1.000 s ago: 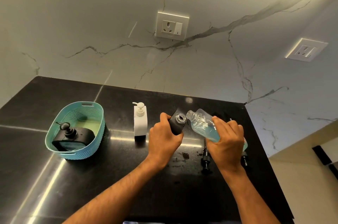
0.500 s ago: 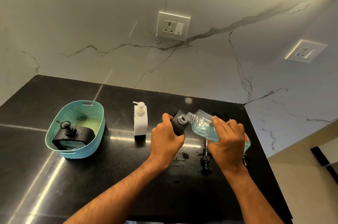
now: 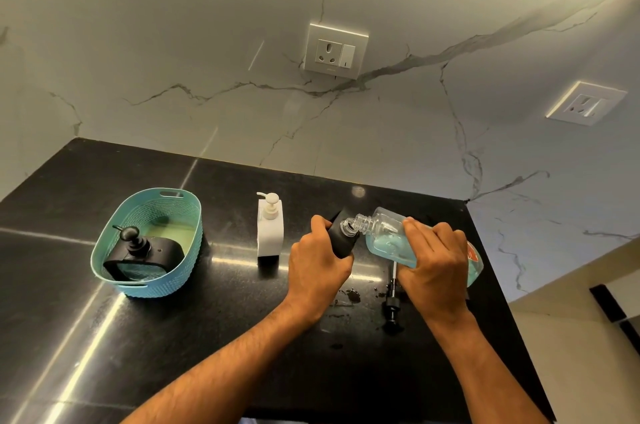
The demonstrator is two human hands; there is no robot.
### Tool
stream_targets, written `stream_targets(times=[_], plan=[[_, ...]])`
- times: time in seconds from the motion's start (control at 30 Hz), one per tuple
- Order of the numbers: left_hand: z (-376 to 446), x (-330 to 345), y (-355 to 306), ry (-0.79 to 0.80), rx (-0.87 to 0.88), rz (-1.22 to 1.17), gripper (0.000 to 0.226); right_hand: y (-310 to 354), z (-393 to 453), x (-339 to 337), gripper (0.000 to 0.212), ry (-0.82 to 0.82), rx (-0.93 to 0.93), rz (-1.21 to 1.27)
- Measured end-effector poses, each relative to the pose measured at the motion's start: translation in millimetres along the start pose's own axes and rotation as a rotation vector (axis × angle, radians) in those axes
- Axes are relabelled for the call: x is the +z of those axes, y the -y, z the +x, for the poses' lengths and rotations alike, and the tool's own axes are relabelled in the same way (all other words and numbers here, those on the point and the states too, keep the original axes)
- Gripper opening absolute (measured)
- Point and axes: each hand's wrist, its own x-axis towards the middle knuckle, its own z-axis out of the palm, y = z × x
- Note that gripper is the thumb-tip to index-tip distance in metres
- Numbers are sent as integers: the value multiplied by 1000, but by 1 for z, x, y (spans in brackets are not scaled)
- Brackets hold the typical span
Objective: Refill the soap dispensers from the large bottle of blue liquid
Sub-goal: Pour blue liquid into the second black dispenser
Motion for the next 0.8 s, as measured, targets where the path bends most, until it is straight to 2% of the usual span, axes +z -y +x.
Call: stream_targets(times=[0.8], plan=[[2, -4, 0, -16, -2, -8, 51, 4, 11, -6, 73, -2, -50, -24]])
